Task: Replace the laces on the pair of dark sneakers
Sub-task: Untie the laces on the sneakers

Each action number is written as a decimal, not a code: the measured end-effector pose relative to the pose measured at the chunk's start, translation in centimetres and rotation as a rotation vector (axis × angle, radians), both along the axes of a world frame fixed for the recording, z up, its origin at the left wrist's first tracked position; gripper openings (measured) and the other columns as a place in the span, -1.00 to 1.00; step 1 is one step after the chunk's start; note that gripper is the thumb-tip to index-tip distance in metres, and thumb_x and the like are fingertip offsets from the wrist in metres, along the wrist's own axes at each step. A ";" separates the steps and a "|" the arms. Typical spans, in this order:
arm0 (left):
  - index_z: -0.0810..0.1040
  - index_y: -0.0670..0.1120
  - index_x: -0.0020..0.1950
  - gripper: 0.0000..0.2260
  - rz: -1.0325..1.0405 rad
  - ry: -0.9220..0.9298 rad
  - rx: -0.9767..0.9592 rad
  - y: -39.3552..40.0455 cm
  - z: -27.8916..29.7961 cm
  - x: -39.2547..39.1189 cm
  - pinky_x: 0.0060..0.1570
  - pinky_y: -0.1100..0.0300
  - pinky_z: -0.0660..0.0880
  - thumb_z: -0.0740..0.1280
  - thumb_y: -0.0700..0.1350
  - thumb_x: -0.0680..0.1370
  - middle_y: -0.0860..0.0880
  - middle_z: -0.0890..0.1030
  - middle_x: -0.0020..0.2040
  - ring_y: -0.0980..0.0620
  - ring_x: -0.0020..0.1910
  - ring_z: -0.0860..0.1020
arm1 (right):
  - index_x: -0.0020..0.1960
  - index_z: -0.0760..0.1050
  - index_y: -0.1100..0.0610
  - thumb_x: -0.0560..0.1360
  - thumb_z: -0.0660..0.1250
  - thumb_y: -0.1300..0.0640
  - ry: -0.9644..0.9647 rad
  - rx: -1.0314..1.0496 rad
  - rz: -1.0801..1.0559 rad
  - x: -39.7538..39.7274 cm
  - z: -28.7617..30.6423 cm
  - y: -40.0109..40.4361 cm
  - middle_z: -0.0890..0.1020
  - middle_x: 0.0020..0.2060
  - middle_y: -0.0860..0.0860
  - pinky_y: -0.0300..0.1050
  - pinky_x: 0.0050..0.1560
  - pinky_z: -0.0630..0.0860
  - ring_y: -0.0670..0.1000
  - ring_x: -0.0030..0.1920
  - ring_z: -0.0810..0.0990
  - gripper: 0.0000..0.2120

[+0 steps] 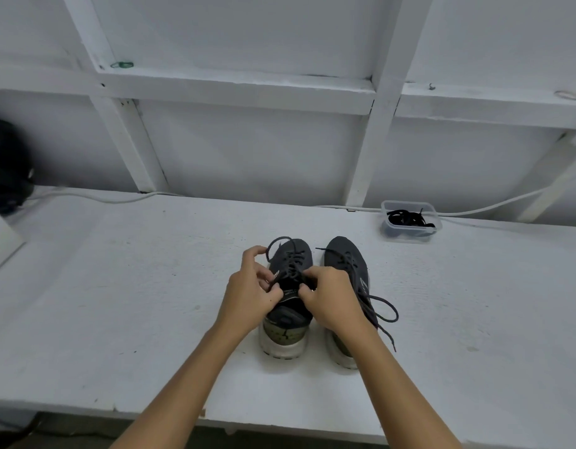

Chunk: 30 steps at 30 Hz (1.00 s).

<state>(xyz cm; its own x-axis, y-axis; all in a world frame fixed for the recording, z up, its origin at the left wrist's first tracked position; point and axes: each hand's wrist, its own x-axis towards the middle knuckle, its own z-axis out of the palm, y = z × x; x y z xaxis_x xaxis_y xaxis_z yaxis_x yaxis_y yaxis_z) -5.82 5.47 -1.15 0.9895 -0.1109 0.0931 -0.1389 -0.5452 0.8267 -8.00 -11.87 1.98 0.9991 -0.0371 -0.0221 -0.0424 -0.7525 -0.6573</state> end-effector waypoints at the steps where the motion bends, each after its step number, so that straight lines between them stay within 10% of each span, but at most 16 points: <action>1: 0.26 0.11 0.33 -0.42 0.015 0.015 0.009 0.1 0.0 0.0 -0.22 0.40 0.48 0.48 -0.12 0.43 0.11 0.60 -0.13 0.23 -0.16 0.57 | 0.06 0.67 0.17 0.53 0.36 0.20 -0.012 0.020 -0.015 -0.1 -0.2 0.3 0.73 -0.11 0.03 -0.33 -0.18 0.52 -0.04 -0.17 0.64 -0.84; 9: 0.25 0.12 0.07 -0.54 0.139 0.055 0.222 -0.1 0.1 -0.8 -0.31 0.20 0.40 0.51 0.11 0.41 0.16 0.51 -0.11 0.11 -0.23 0.55 | 0.06 0.69 0.08 0.55 0.42 0.01 0.047 0.048 -0.031 -0.4 -0.4 0.6 0.73 -0.08 -0.05 -0.10 0.05 0.59 -0.06 -0.06 0.66 -0.82; 15: 0.31 0.05 -0.09 -0.72 0.040 -0.199 0.389 -1.6 1.0 -0.4 -0.40 0.23 0.28 0.44 -0.02 0.48 0.12 0.48 -0.15 0.04 -0.30 0.46 | 0.13 0.62 0.05 0.58 0.34 0.15 -0.001 0.114 -0.106 -0.2 0.5 -0.3 0.61 -0.21 -0.21 -0.45 -0.19 0.41 -0.26 -0.19 0.55 -0.84; 19: 0.47 -0.03 -0.16 -0.86 0.099 -0.121 0.253 -1.4 0.6 -0.2 -0.29 0.15 0.46 0.40 -0.04 0.50 0.08 0.58 -0.23 0.06 -0.30 0.55 | 0.10 0.54 0.10 0.55 0.29 0.25 -0.094 0.028 -0.175 -0.7 0.4 -0.1 0.61 -0.06 0.00 -0.01 -0.01 0.56 0.01 -0.07 0.58 -0.85; 24: 0.65 -0.08 -0.08 -0.88 0.087 -0.079 0.247 -1.4 0.7 0.0 -0.16 0.10 0.52 0.39 -0.05 0.52 0.00 0.63 -0.15 0.01 -0.20 0.59 | 0.14 0.65 -0.06 0.49 0.40 -0.04 -0.005 -0.128 -0.083 -1.4 0.0 1.0 0.49 0.04 -0.04 -0.10 -0.09 0.47 0.04 0.08 0.54 -0.77; 30: 0.69 0.01 0.08 -0.78 -0.087 0.017 0.064 -0.9 1.2 0.2 -0.07 0.52 0.41 0.38 -0.26 0.54 0.09 0.57 0.02 0.17 -0.02 0.55 | 0.14 0.62 0.04 0.48 0.48 -0.07 -0.056 -0.220 -0.128 -1.0 -0.7 1.8 0.49 0.11 0.01 -0.14 -0.18 0.37 0.11 -0.01 0.57 -0.70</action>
